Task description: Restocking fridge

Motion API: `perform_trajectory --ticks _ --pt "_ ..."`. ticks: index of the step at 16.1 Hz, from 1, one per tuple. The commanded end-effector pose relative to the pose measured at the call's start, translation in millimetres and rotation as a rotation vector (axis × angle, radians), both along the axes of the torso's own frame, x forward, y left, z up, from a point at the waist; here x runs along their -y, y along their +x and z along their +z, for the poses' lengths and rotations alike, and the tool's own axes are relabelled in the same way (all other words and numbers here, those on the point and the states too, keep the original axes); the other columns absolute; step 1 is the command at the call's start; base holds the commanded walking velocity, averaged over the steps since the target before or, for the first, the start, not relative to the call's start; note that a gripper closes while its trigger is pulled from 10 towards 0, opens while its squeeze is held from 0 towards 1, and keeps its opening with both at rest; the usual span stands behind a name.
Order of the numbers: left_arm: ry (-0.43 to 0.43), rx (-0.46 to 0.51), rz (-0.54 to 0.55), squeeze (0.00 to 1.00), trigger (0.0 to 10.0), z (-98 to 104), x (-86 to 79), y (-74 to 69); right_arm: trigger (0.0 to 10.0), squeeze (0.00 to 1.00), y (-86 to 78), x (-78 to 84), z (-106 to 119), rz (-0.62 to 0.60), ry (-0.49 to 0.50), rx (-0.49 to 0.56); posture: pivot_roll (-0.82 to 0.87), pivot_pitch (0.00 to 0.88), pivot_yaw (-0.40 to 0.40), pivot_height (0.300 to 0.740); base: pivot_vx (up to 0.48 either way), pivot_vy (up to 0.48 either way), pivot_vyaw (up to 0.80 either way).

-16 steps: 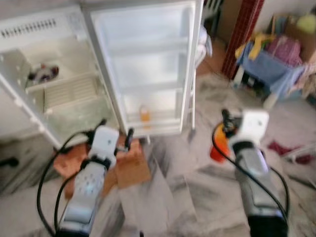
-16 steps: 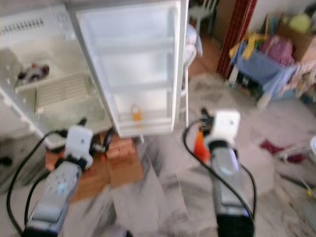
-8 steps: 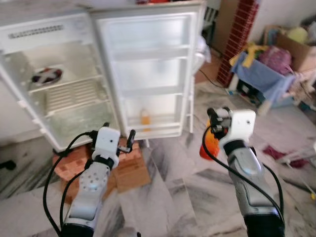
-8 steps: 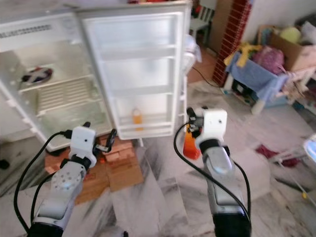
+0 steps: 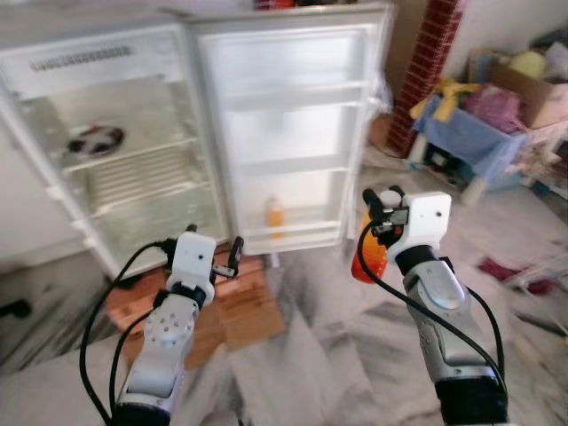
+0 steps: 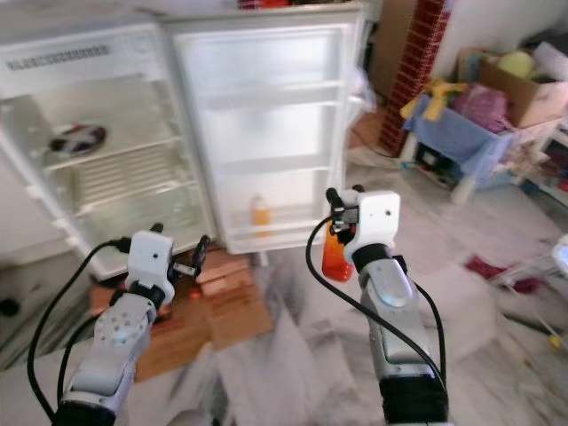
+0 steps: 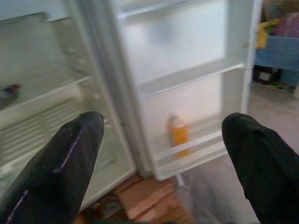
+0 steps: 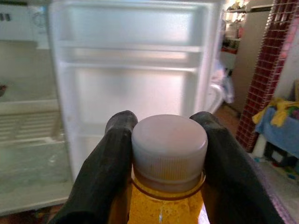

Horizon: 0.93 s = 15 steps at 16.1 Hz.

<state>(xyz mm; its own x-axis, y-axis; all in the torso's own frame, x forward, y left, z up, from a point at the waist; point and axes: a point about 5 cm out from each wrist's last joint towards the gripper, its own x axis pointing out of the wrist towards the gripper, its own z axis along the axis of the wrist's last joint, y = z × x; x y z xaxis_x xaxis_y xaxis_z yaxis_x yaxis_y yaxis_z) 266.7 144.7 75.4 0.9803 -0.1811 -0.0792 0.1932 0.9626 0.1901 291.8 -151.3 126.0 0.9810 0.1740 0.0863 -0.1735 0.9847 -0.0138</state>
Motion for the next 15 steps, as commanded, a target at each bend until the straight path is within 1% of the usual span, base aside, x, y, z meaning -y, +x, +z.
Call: perform_trajectory --ticks 1,3,6,8,10,11,12,14,15 --pt "0.040 0.003 0.014 0.00 10.0 0 -4.7 2.1 10.0 0.00 3.9 -9.1 13 0.039 0.013 0.056 0.08 0.000 -0.009 0.740 0.431 0.000 0.00" --pt "0.060 0.007 0.012 0.00 10.0 0 -5.6 2.7 10.0 0.00 4.5 -9.3 14 0.044 0.007 0.065 0.08 0.000 -0.008 0.740 0.469 0.000 0.00" --pt "0.069 0.003 0.048 0.00 10.0 -1 -8.0 3.2 10.0 0.00 5.6 -10.8 16 0.050 0.004 0.072 0.09 0.000 -0.008 0.740 0.480 0.000 0.00" --pt "0.091 0.000 0.062 0.00 10.0 -3 -9.8 3.5 10.0 0.00 5.4 -12.9 16 0.059 0.005 0.077 0.09 0.000 -0.008 0.740 0.480 0.000 0.00" --pt "0.084 0.007 0.072 0.00 10.0 -1 -9.2 4.3 10.0 0.00 5.6 -14.5 19 0.073 0.033 0.084 0.09 0.000 -0.011 0.740 0.480 0.000 0.00" --pt "0.086 0.006 0.074 0.00 10.0 -1 -8.9 4.6 10.0 0.00 6.2 -14.8 20 0.075 -0.001 0.094 0.09 0.000 -0.011 0.740 0.480 0.000 0.00" --pt "0.091 0.007 0.075 0.00 10.0 -1 -8.1 5.0 10.0 0.00 6.4 -15.2 23 0.081 -0.015 0.111 0.09 0.000 -0.012 0.740 0.480 0.000 0.60" --pt "0.105 0.006 0.074 0.00 10.0 -2 -6.1 5.2 10.0 0.00 7.6 -15.4 26 0.082 -0.002 0.122 0.09 0.000 -0.013 0.740 0.463 0.000 0.75" --pt "0.099 -0.005 0.086 0.00 10.0 -3 -6.0 4.9 10.0 0.00 7.9 -15.7 26 0.082 -0.001 0.120 0.09 0.000 -0.014 0.740 0.386 -0.281 0.53"
